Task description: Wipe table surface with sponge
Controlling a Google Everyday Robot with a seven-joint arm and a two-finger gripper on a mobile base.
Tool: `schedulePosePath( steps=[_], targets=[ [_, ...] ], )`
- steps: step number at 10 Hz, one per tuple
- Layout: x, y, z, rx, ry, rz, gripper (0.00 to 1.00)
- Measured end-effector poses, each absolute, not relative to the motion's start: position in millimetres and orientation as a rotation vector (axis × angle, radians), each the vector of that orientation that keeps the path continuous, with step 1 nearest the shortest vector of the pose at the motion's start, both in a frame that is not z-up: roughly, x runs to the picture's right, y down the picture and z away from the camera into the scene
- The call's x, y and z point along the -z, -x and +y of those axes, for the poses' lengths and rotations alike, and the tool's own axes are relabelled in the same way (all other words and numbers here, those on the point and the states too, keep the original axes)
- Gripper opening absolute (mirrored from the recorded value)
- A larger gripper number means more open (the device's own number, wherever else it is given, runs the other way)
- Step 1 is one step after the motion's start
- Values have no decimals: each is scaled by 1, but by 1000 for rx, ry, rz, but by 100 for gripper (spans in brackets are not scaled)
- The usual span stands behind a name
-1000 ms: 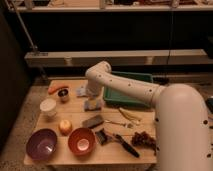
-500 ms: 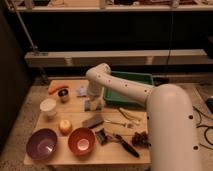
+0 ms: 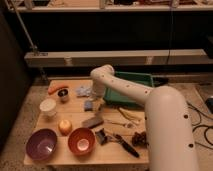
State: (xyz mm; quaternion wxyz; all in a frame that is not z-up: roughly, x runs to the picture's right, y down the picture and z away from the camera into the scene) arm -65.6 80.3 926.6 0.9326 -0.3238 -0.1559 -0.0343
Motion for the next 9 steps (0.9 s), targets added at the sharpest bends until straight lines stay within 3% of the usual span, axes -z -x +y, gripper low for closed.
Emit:
schedulePosePath(
  steps=[7,9],
  targets=[
    [-926,62,70,39,678,-338,65],
    [-921,69,70,59,676,-352,52]
  ],
)
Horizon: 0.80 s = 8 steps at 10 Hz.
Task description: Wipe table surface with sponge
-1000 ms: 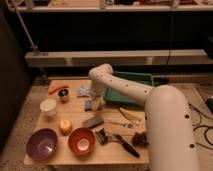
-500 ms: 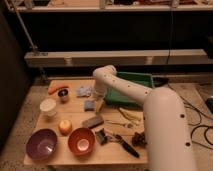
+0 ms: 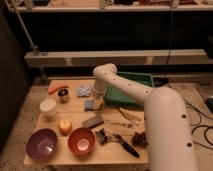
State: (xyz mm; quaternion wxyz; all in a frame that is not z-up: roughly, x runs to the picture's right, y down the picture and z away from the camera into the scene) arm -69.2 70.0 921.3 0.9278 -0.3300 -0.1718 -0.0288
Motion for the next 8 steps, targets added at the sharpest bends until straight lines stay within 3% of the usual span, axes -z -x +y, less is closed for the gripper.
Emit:
schedulePosePath(
  steps=[5,8],
  targets=[
    [-916,76,84,99,692,-361,4],
    [-912,77,83,112,682,-365,0]
  ],
)
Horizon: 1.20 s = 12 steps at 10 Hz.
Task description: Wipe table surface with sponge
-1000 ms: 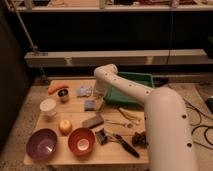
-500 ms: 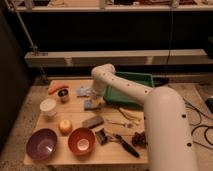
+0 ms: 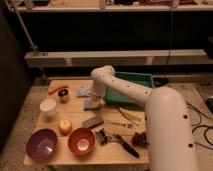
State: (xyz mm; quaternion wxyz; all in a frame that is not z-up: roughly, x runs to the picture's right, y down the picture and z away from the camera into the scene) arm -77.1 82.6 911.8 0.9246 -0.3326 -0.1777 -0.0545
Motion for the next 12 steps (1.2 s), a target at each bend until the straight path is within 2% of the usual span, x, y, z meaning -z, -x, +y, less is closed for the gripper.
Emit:
schedulePosePath(
  steps=[5,6,8,9,11,12],
  targets=[
    [-883,73,50,135,633,-381,2],
    [-881,72,49,141,628,-387,8],
    [-879,71,48,156,627,-420,30],
    [-878,70,48,163,626,-432,37],
    [-877,64,52,196,625,-465,62],
    [-877,64,55,210,627,-472,70]
  ],
)
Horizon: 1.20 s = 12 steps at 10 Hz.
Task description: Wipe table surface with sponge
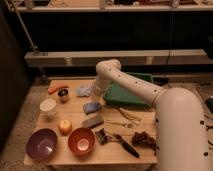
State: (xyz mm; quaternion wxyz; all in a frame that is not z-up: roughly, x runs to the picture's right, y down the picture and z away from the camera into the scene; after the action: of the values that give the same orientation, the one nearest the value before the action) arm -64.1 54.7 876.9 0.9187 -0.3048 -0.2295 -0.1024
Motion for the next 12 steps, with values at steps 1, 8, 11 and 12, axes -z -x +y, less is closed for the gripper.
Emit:
schedulePosePath(
  steps=[1,8,11,12],
  targets=[
    [-877,66,59,229,629,-481,77],
    [-885,70,79,279,663,-480,80],
    [-891,77,84,285,678,-474,80],
    [-894,80,86,287,683,-474,80]
  ],
)
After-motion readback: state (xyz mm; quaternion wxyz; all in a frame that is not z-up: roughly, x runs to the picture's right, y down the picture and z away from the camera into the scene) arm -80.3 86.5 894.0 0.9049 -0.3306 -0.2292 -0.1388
